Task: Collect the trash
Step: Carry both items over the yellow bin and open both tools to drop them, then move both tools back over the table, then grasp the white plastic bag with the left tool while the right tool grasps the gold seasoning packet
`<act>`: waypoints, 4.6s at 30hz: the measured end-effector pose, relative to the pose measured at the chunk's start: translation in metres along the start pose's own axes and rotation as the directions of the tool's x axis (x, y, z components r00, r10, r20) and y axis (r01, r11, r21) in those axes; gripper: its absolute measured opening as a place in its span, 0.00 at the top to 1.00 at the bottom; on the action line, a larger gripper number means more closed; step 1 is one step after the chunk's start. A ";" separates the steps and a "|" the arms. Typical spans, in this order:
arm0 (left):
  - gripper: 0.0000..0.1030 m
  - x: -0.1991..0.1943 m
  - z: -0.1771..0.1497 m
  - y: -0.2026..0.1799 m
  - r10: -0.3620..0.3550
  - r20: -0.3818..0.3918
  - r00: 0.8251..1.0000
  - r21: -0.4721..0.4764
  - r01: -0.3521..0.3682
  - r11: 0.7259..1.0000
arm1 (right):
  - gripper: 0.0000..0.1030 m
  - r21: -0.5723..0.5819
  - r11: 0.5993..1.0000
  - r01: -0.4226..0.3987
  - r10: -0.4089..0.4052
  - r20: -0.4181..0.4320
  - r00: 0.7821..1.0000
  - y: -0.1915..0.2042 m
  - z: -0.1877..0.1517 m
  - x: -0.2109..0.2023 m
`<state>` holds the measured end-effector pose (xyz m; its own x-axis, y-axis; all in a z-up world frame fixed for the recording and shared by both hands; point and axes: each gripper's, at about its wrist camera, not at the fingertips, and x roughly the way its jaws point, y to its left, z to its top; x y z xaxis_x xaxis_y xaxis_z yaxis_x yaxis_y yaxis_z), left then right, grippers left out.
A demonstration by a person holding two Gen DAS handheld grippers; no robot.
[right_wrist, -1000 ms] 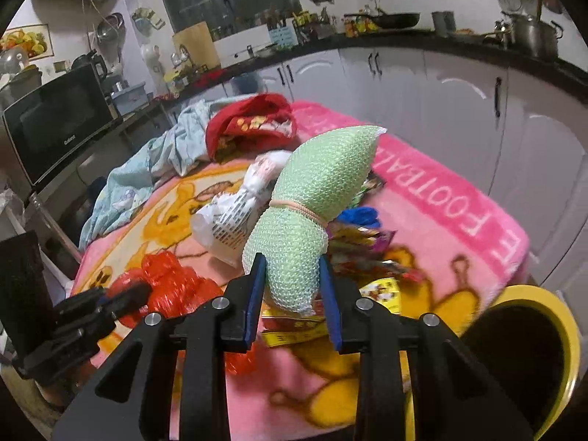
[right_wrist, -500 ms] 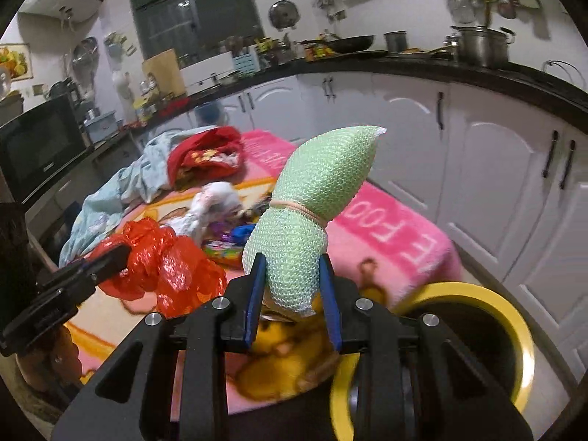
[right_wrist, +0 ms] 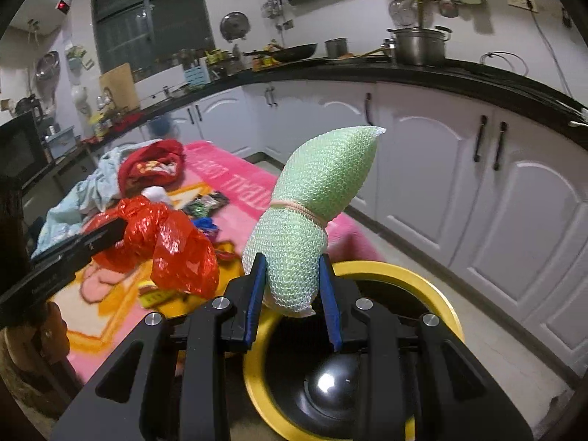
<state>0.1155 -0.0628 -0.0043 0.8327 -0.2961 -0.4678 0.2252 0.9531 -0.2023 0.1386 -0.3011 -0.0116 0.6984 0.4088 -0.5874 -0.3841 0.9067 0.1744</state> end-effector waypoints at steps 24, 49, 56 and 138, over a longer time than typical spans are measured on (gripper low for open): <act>0.92 0.087 -0.029 -0.066 0.035 -0.158 0.987 0.132 -0.014 0.991 | 0.71 0.031 0.995 0.099 -0.091 -0.188 0.978 -0.069 -0.071 0.005; 0.11 0.044 -0.020 -0.033 0.087 -0.071 0.994 0.056 -0.083 0.995 | 0.37 0.057 0.990 0.129 -0.125 -0.067 0.990 -0.056 -0.046 -0.014; 0.11 0.024 -0.015 -0.020 0.115 -0.028 0.993 0.034 -0.114 0.993 | 0.33 0.019 0.995 0.093 -0.093 -0.030 0.995 -0.030 -0.032 -0.019; 0.82 -0.032 -0.047 0.176 0.237 -0.112 0.965 -0.230 -0.258 0.939 | 0.73 0.218 0.969 -0.119 0.192 -0.353 0.915 0.128 -0.024 0.139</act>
<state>0.1047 0.1114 -0.0651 0.8001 -0.0665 -0.5962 -0.1194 0.9563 -0.2669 0.1717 -0.1304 -0.0901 0.3520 0.5120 -0.7835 -0.3240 0.8520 0.4112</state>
